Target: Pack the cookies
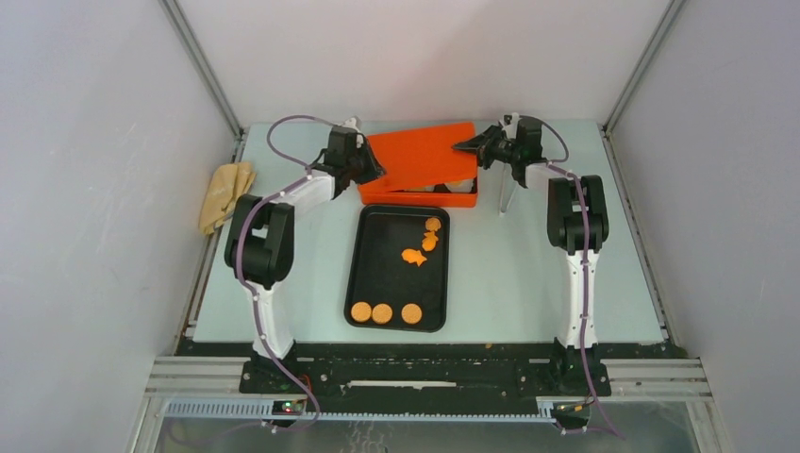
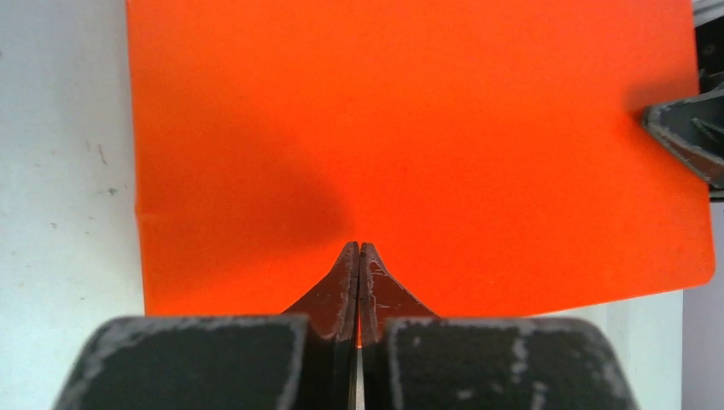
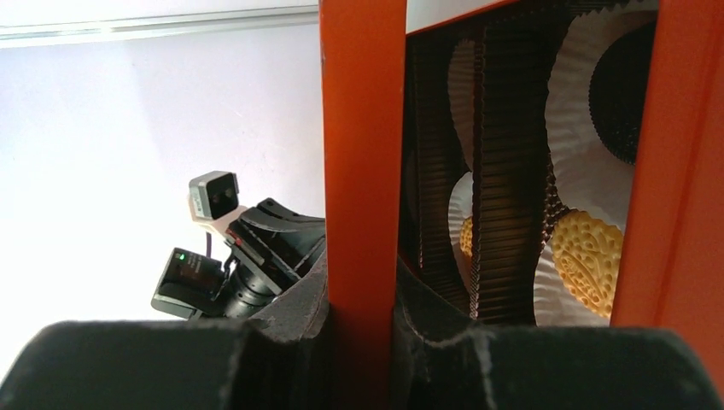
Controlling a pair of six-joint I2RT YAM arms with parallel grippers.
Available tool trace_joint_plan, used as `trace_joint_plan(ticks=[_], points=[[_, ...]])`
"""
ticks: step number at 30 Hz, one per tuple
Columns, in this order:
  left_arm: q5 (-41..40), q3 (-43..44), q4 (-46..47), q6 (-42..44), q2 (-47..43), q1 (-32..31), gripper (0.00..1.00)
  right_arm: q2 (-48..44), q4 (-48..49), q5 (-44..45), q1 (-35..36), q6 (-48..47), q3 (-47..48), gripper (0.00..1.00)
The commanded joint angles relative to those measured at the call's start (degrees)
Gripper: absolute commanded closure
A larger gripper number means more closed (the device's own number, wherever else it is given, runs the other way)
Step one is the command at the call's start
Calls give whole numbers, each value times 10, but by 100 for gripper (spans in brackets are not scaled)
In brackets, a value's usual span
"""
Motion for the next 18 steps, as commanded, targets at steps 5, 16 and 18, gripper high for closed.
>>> trace_joint_plan(ticks=[5,16,18], points=[[42,48,3,-27,27,-16,100,-14,-37,40,-19,-15,-8,87],[57,66,10,-37,65,-47,100,-64,-145,85,-38,-75,-14,35],[61,67,14,-39,68,-48,100,-77,-170,96,-39,-89,-12,34]])
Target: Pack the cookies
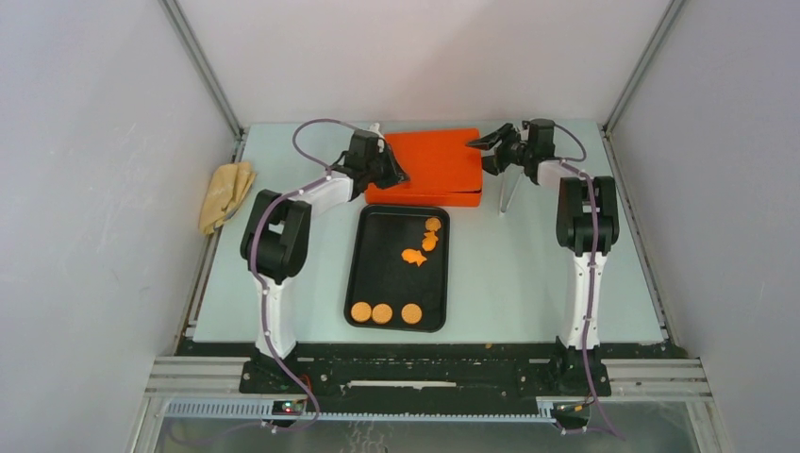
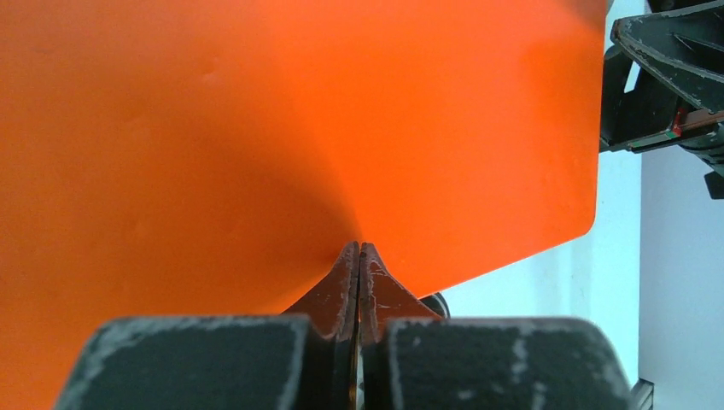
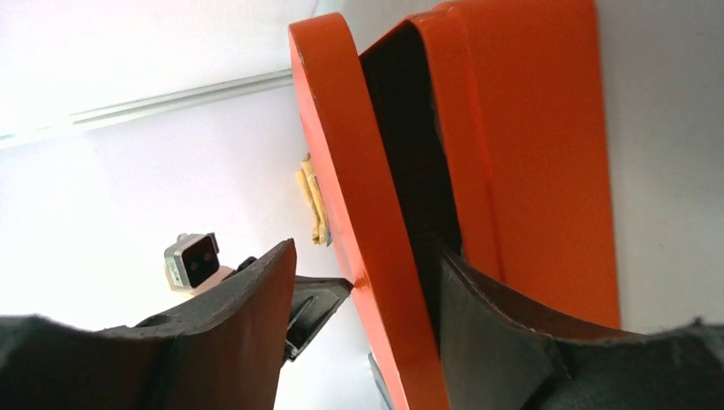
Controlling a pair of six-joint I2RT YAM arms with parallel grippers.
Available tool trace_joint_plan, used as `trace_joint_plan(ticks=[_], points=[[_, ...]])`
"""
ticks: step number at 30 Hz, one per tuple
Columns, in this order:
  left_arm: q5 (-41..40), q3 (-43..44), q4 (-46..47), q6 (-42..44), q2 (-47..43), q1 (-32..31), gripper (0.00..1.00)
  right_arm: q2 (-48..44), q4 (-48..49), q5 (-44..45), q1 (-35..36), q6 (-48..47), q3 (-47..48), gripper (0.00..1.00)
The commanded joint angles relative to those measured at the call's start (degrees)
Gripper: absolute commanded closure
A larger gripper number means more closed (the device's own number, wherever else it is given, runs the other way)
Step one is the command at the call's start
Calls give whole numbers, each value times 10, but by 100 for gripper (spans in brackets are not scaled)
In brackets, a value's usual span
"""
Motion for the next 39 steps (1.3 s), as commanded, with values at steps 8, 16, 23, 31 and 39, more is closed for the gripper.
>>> trace_joint_plan(ticks=[8,16,23,31,39], points=[[22,37,11,-10,20,-7,100,-123,-193,120,-9,-106,5,35],[34,43,22,-16,32,-14,100,-179,-309,248,-9,-179,14,38],[5,12,26,-31,-50,-8,100,-143,-424,339,17,-242,108,49],[-83,-33,-101,-44,-186,97,100,-42,-544,373,23,-282,259,91],[-129,-63,-128,-30,-158,147,100,20,-611,374,28,-306,316,100]])
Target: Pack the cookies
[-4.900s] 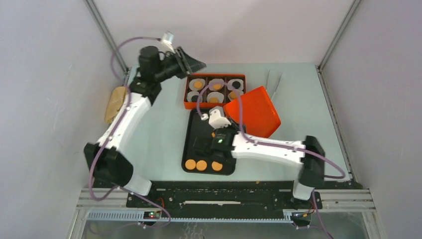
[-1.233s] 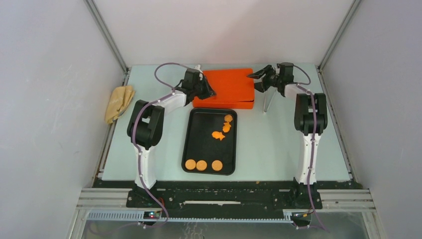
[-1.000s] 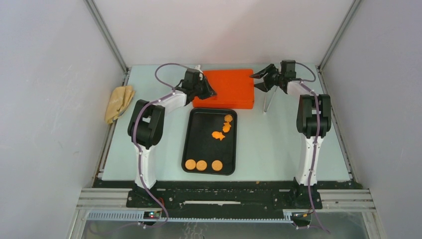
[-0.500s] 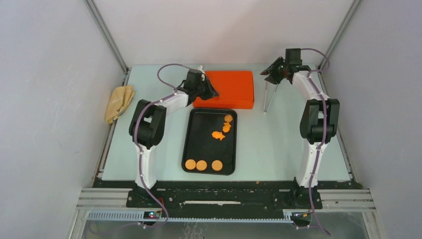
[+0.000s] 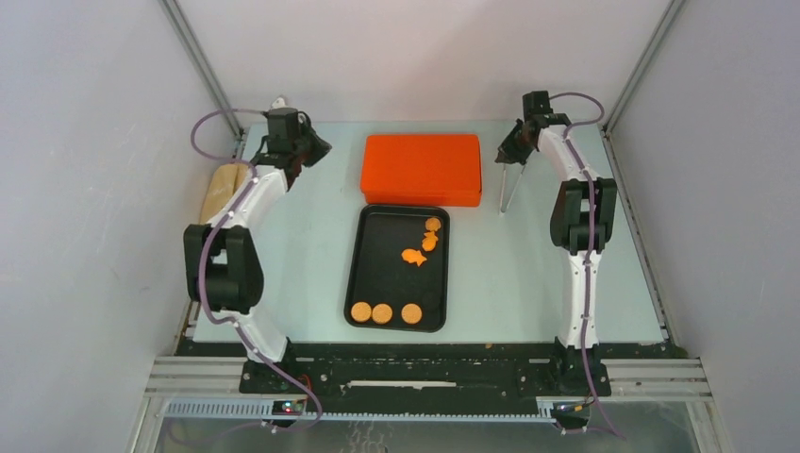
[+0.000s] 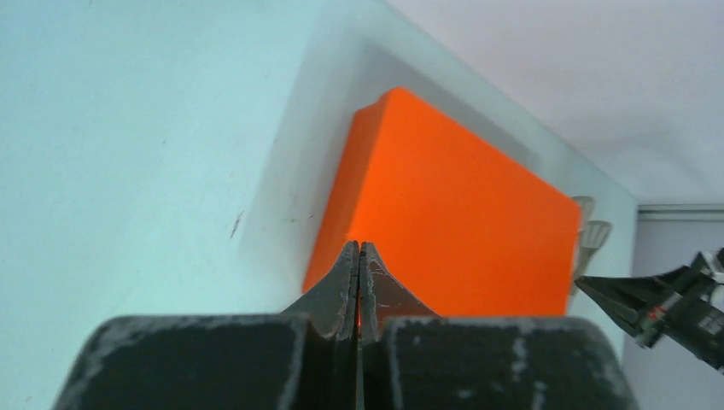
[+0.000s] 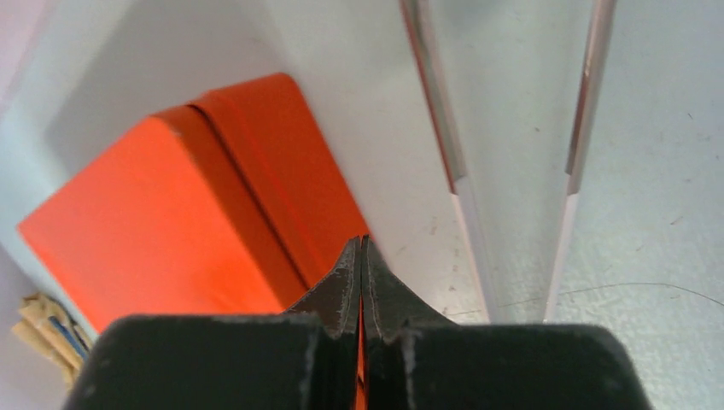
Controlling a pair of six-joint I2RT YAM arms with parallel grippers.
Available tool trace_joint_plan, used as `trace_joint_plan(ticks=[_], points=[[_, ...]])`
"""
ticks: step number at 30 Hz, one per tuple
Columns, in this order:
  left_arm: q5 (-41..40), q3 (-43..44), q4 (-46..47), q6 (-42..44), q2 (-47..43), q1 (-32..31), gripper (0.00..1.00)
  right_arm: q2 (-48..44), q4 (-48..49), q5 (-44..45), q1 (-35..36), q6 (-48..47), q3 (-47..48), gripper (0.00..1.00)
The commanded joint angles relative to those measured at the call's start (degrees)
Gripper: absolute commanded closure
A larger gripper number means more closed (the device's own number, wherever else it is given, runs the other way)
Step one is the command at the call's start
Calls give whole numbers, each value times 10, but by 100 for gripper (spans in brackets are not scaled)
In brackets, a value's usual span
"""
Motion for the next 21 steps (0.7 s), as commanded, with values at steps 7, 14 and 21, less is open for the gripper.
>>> trace_joint_plan(ticks=[7,14,21], points=[[21,41,-37,3,142,-35,100,53,-75,-53,15,-44,54,100],[27,91,-52,5,191,-65,100,59,-59,-113,29,-43,37,100],[39,115,-51,12,193,-89,100,47,-51,-137,45,-43,18,100]])
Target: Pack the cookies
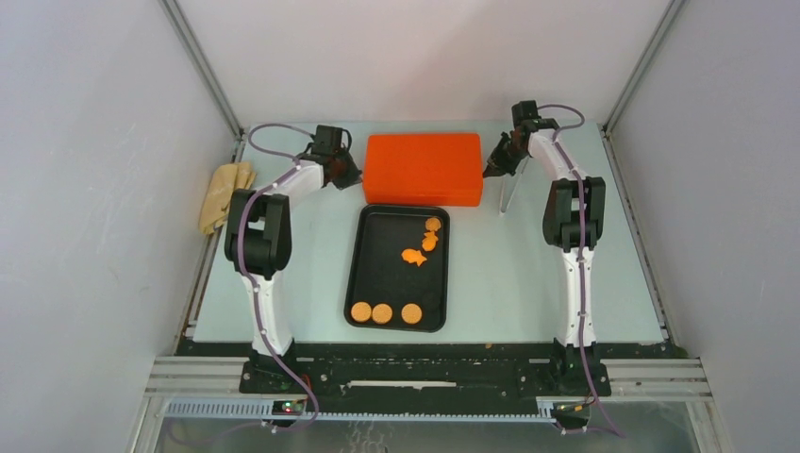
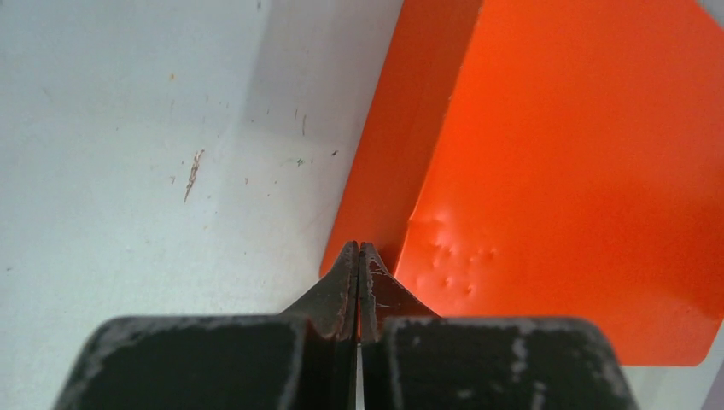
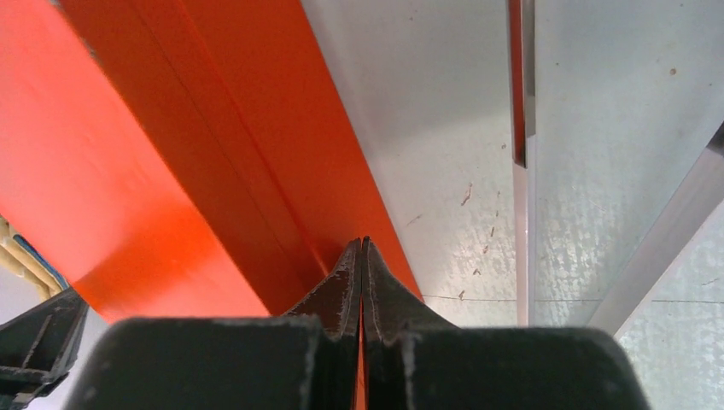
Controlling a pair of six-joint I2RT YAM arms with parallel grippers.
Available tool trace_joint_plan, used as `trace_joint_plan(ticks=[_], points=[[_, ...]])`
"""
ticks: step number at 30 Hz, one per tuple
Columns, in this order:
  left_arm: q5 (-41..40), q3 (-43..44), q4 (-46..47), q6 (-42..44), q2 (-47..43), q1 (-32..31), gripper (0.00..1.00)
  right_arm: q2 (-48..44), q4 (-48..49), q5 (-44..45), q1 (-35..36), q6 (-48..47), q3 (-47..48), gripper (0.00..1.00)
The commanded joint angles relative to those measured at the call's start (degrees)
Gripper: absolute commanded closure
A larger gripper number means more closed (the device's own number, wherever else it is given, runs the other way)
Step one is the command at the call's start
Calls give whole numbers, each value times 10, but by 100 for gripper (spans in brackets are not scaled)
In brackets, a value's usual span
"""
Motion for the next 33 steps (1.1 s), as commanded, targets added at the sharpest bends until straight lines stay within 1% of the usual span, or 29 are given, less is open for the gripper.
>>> trace_joint_plan(ticks=[1,4,8,12,16,18,21,23,27,29,33], points=[[39,45,25,5,-6,-33,100,-21,19,-25,25,1,-25,100],[45,41,23,8,-11,-40,100,-60,32,38,20,20,-59,100],[50,30,23,11,-16,-41,100,-142,62,154,27,27,-110,100],[54,25,22,13,-16,-41,100,-217,77,260,56,4,-129,100],[55,25,23,13,-16,-41,100,-264,98,332,90,-29,-144,100],[55,24,23,12,-15,-41,100,-268,92,338,102,-45,-136,100],[57,24,24,11,-15,-41,100,-243,63,317,108,-54,-108,100],[59,23,26,11,-16,-41,100,-222,50,298,105,-52,-109,100],[60,21,28,11,-21,-41,100,-188,53,248,94,-41,-158,100],[61,21,29,12,-24,-41,100,-179,62,237,90,-38,-180,100],[63,20,29,14,-29,-42,100,-168,57,223,84,-39,-184,100]])
